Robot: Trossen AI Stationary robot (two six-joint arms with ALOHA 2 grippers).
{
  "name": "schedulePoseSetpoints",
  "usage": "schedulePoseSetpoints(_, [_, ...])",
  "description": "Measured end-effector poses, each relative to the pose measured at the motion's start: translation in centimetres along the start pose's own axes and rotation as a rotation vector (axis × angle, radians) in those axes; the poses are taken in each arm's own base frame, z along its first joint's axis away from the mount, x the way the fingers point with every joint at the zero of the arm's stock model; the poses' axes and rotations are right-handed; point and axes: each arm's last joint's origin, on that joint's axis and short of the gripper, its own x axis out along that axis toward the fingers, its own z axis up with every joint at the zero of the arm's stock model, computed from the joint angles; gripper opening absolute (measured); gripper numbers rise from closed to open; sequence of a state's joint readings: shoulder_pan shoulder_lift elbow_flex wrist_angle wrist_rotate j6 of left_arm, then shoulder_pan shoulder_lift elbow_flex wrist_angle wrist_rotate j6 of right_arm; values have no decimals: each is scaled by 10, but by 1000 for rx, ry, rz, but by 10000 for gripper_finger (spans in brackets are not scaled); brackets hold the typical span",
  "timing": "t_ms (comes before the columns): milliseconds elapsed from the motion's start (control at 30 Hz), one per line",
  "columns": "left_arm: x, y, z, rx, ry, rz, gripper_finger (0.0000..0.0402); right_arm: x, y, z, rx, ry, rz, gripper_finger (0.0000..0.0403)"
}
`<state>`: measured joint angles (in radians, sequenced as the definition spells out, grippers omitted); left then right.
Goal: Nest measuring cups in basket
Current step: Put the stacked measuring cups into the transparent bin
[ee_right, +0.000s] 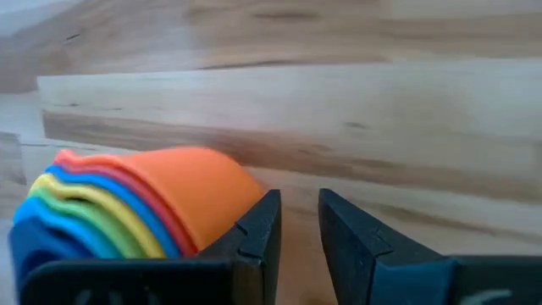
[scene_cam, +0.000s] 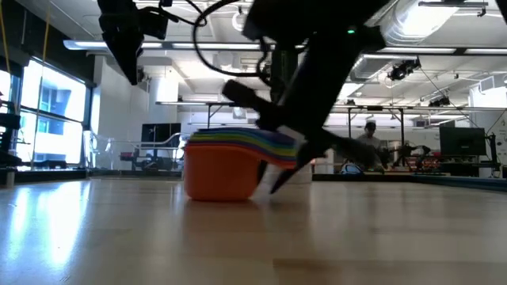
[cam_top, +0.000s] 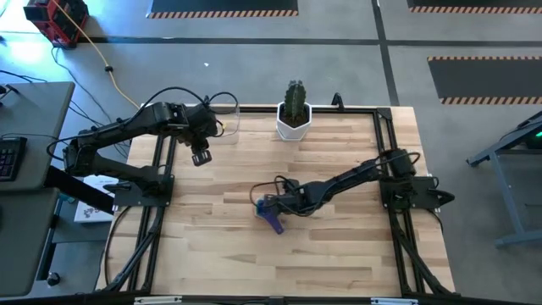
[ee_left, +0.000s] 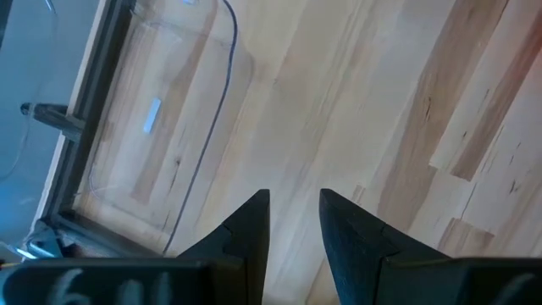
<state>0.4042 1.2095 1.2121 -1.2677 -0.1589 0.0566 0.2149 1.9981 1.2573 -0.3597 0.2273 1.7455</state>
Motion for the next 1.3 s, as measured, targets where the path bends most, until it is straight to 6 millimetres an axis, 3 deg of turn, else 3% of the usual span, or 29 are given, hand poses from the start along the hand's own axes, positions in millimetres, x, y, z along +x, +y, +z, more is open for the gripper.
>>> schedulePoseSetpoints(367, [-1, -1, -13, 34, 138, -9, 97, 48, 75, 2, -114, 37, 79, 73])
schedulePoseSetpoints(567, [-4, -2, -17, 46, 146, -12, 97, 56, 103, 4, -219, 44, 49, 73])
schedulePoseSetpoints(833, [-17, -6, -27, 50, 86, -18, 97, 33, 111, 12, -298, -59, -100, 73])
schedulePoseSetpoints(1133, [-36, -14, -41, 61, -22, -40, 97, -7, 126, 28, -489, -78, -195, 73])
schedulePoseSetpoints(1300, [-44, -25, -47, 113, -59, -137, 97, -37, 134, 39, -594, -141, -257, 73])
